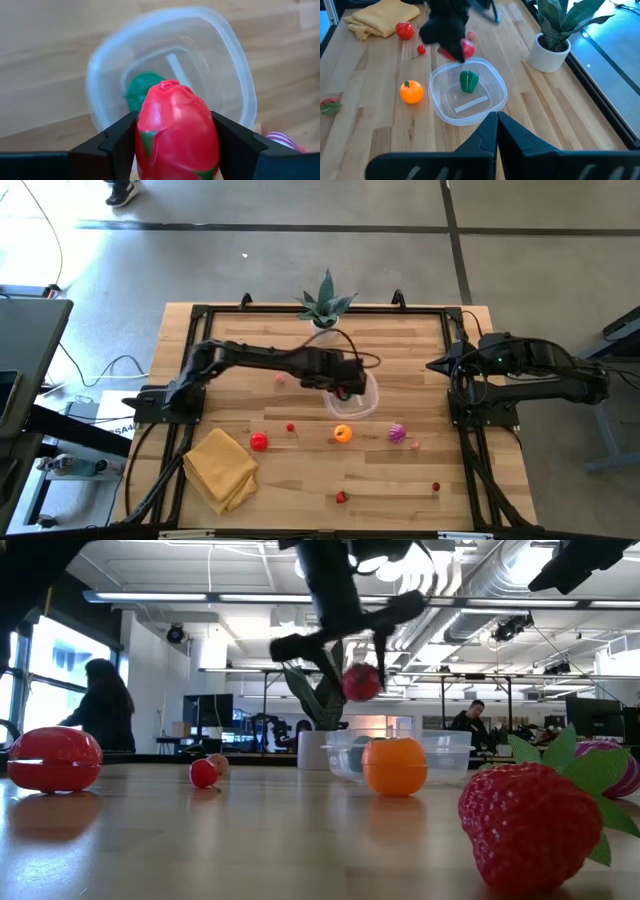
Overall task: Pick and placing Produce into tupperware
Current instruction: Put the dragon fruit into the transparent bin
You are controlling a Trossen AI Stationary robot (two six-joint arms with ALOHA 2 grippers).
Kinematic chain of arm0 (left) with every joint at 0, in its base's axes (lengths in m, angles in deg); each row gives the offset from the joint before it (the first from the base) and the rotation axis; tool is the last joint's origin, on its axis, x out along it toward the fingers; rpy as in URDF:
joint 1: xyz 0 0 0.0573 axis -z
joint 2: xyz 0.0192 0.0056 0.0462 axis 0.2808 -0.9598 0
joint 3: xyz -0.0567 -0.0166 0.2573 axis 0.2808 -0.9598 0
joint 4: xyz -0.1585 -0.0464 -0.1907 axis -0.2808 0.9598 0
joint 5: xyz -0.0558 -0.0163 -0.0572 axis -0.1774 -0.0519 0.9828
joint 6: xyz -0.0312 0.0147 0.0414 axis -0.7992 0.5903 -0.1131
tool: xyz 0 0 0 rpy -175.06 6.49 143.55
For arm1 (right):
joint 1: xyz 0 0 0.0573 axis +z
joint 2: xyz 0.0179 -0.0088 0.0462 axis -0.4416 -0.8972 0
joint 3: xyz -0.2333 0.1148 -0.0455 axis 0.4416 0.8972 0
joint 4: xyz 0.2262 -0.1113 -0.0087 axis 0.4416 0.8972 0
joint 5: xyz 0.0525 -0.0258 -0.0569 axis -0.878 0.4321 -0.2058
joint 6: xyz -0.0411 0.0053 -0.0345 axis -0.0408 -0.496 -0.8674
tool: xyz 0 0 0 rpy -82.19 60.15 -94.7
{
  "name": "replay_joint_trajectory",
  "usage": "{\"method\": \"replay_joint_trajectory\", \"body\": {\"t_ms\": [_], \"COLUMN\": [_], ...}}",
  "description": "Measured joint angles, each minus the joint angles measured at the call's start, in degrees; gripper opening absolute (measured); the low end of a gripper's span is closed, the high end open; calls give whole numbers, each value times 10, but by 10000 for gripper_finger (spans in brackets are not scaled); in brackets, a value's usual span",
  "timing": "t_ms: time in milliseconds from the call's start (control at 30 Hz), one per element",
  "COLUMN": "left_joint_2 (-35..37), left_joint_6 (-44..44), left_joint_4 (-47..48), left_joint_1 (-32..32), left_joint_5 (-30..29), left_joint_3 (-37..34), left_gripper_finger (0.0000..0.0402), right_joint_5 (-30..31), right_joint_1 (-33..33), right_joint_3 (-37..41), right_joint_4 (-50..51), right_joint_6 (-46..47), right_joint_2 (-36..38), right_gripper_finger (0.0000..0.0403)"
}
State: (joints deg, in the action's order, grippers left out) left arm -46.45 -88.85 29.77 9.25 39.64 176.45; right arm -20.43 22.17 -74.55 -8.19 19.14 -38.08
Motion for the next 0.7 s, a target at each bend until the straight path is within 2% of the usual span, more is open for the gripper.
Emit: {"method": "replay_joint_trajectory", "body": {"t_ms": [233, 433, 700], "left_joint_2": [-52, -67, -78], "left_joint_6": [9, 2, 6], "left_joint_4": [6, -1, -9], "left_joint_1": [8, 10, 15], "left_joint_5": [3, 17, 21], "left_joint_3": [29, 29, 29], "left_gripper_finger": [222, 210, 224], "right_joint_5": [0, 0, 0], "right_joint_1": [0, 0, 0], "right_joint_3": [0, 0, 0], "right_joint_4": [0, 0, 0], "right_joint_6": [0, 0, 0], "right_joint_2": [0, 0, 0], "right_gripper_finger": [0, 0, 0]}}
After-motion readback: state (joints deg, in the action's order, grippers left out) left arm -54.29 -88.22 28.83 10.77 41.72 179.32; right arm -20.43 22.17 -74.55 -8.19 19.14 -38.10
